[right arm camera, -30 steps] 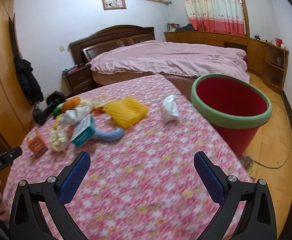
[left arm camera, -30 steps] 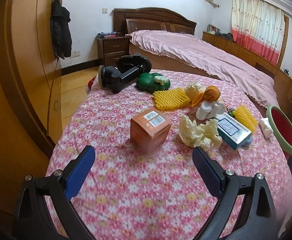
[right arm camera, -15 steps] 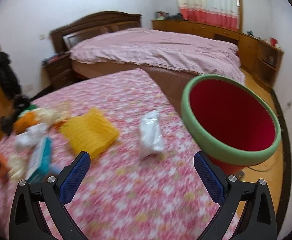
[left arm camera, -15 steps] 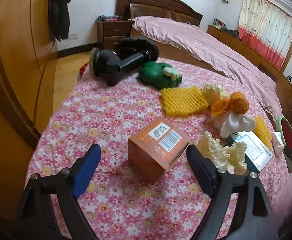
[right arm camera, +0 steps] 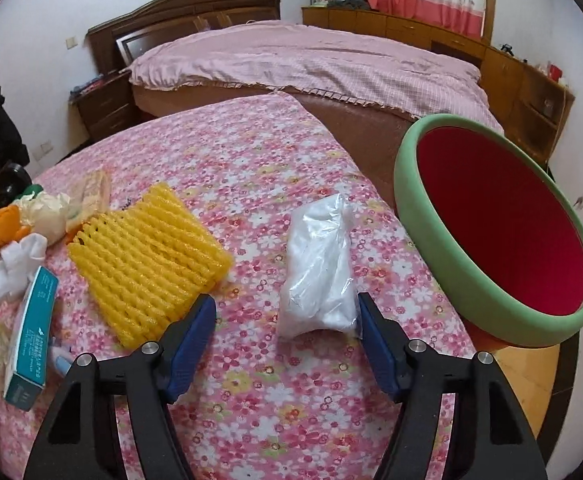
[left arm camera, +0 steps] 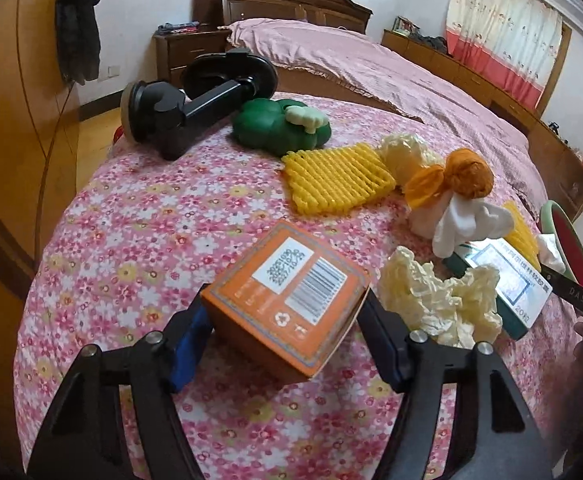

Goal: Collect trash
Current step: 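Grasp the orange box with the left tool while the right tool grasps the white plastic bag, then carry both items over the red bucket and open both tools to drop them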

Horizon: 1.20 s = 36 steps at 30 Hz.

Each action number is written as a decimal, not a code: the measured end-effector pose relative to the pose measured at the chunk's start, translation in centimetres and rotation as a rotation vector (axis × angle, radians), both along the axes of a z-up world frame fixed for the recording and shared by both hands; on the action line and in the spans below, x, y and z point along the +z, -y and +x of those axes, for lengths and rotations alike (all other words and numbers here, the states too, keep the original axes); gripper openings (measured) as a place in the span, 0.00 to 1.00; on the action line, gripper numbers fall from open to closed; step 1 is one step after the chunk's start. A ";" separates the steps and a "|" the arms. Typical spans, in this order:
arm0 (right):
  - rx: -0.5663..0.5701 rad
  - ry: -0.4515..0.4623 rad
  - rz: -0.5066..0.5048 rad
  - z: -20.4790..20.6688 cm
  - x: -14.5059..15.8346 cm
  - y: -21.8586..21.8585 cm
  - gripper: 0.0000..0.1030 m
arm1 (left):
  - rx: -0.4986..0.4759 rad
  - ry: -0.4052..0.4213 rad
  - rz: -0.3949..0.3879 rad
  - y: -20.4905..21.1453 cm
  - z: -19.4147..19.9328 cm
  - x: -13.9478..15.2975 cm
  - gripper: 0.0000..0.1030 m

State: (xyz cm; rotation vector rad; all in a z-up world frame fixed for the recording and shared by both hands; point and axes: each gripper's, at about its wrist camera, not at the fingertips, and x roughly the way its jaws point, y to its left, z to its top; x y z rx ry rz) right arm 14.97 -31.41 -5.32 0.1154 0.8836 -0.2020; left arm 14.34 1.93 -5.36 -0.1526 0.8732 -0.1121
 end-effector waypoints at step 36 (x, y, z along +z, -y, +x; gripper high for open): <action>0.017 0.162 0.207 -9.3 5.4 1.3 0.29 | -0.201 0.127 -0.069 6.2 -7.3 8.1 0.62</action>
